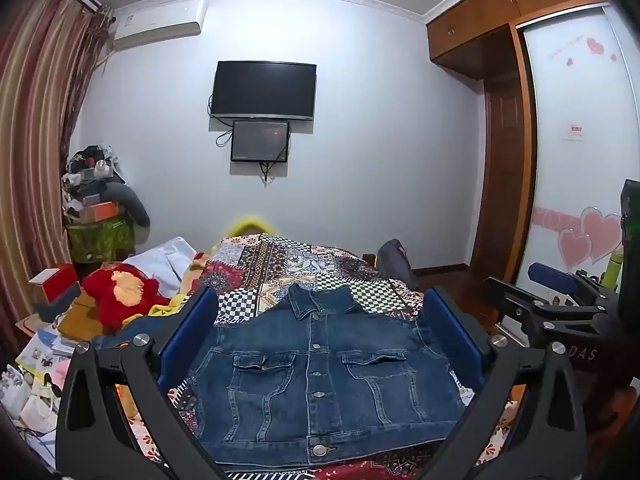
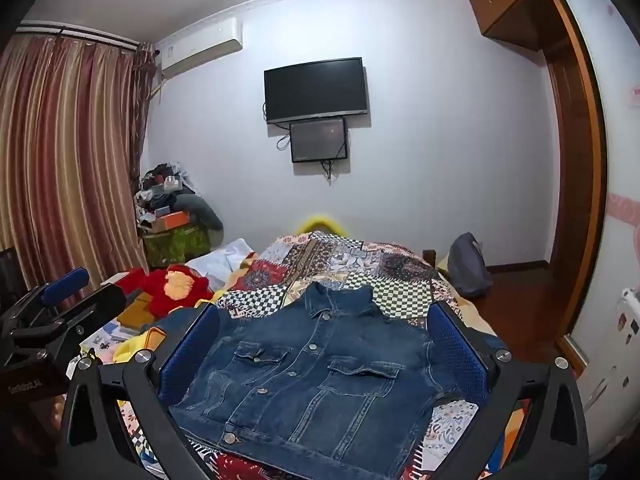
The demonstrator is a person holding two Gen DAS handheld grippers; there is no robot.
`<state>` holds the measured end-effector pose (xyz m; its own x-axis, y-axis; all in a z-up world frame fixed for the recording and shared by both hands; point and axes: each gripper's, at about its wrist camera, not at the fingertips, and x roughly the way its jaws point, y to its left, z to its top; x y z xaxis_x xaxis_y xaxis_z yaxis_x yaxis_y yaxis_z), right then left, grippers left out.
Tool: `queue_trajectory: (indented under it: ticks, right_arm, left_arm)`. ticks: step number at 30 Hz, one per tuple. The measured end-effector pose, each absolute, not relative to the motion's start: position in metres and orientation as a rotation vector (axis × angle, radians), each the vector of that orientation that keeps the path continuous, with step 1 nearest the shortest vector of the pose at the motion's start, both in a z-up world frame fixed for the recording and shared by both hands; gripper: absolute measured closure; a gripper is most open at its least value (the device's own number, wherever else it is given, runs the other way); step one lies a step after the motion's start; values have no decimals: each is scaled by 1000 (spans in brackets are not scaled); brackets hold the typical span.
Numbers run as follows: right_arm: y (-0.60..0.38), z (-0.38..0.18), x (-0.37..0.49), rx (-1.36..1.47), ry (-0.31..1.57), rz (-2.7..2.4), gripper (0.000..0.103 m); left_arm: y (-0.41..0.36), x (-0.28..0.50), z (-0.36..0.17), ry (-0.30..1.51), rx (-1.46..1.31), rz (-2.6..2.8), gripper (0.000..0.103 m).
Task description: Fold large clothes
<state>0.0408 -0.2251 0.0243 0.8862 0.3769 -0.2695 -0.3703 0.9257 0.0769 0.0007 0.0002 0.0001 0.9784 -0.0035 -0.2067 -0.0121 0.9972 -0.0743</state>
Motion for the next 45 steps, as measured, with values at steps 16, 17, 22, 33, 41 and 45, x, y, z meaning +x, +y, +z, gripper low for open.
queue_trajectory:
  ticks: [16,17,22,33,41,45]
  right_arm:
    - [-222,14,46,42,318,385,0]
    - [-222,15,46,43,319,386,0]
    - [-222,16,46,41,323,387,0]
    - [-222,17,48,41,327,389,0]
    - [-221,17,49,40,329,390,0]
    - [-222,18,49,39,329,389,0]
  left_arm:
    - [5,4,-3,245,-88,22,0]
    - [6,5,-4,246,-91,22,0]
    - [6,6,-5,250,-95,23,0]
    - [10,10,-7,255,-112,28,0]
    - [12,12,-8,258,-122,28,0]
    - [13,11,-8,259,-125,25,0]
